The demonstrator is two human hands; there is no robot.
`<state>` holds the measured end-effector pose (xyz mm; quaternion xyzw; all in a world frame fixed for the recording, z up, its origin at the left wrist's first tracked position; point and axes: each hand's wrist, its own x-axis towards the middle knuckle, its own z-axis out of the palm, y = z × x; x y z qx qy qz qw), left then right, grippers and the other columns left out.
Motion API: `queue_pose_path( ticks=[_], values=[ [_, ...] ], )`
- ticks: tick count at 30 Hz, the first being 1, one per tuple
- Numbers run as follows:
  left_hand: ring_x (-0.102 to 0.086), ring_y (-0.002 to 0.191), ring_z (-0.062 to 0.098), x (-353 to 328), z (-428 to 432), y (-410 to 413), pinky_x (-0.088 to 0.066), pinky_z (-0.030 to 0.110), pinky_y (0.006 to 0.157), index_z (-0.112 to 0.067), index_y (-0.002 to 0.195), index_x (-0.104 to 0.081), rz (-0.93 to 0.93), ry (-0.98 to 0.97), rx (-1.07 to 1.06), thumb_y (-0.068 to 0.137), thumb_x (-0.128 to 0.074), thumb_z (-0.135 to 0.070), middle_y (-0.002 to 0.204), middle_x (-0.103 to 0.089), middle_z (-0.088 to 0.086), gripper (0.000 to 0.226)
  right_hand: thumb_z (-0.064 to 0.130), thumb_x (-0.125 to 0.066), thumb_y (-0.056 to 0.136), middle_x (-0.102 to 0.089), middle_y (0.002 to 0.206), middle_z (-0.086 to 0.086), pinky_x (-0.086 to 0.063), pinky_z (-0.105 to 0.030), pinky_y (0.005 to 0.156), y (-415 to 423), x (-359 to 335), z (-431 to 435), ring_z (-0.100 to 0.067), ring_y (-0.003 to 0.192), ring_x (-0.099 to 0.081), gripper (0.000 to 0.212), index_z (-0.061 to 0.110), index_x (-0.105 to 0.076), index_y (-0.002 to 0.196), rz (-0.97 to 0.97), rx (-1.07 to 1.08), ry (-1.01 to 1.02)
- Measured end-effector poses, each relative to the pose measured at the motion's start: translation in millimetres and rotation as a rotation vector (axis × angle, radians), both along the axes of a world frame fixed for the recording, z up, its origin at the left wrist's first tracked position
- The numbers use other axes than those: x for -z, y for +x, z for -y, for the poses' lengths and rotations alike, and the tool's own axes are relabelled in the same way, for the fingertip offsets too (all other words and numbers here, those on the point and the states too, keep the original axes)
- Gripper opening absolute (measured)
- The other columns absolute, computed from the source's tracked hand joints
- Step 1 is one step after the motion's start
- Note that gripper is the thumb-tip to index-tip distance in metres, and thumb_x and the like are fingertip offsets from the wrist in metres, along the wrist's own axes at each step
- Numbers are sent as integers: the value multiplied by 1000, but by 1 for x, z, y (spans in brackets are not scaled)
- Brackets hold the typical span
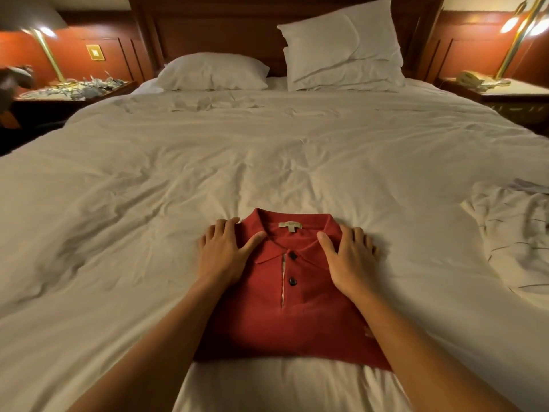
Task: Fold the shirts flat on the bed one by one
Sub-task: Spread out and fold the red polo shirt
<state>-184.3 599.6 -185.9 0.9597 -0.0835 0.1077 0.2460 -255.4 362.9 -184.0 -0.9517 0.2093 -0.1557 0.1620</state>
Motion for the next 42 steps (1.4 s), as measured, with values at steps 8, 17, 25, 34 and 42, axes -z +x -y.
queue_pose_path(
  ticks=[8,17,25,34,42],
  values=[
    [-62,84,11,-17,-7,28,-51,35,81,-24,96,-64,-288,-143,71,47,-56,-96,89,-66,-12,88,78,-52,81,-65,116,-4,-45,-41,97,10,-10,11,-26,112,-57,71,18,-61,118,-20,-48,174],
    [-54,58,11,-46,-22,54,-39,23,54,-16,68,-71,-699,-217,378,57,-85,-63,63,-62,0,50,55,-88,59,-74,73,12,-45,-20,60,31,-49,58,-2,65,-68,44,19,-73,79,-442,-396,527],
    [-74,91,17,-93,-32,45,-57,23,74,-27,90,-79,-772,-370,440,69,-85,-39,94,-78,2,24,53,-85,58,-76,83,11,-51,-16,63,29,-91,61,-5,74,-71,43,22,-74,85,-351,-553,621],
    [-60,59,3,-302,-75,50,-47,18,58,-19,84,-76,-439,-318,386,70,-89,-16,66,-70,-1,18,46,-87,66,-70,73,14,-47,-17,53,51,-303,22,-1,63,-63,34,21,-69,80,-78,-563,374],
    [-39,57,-1,-493,-187,59,-35,23,53,-10,74,-71,-67,-342,391,67,-91,-22,60,-54,-8,25,42,-85,73,-72,81,8,-56,-37,74,54,-508,-94,-8,77,-66,33,18,-71,91,136,-559,236]
  ],
)
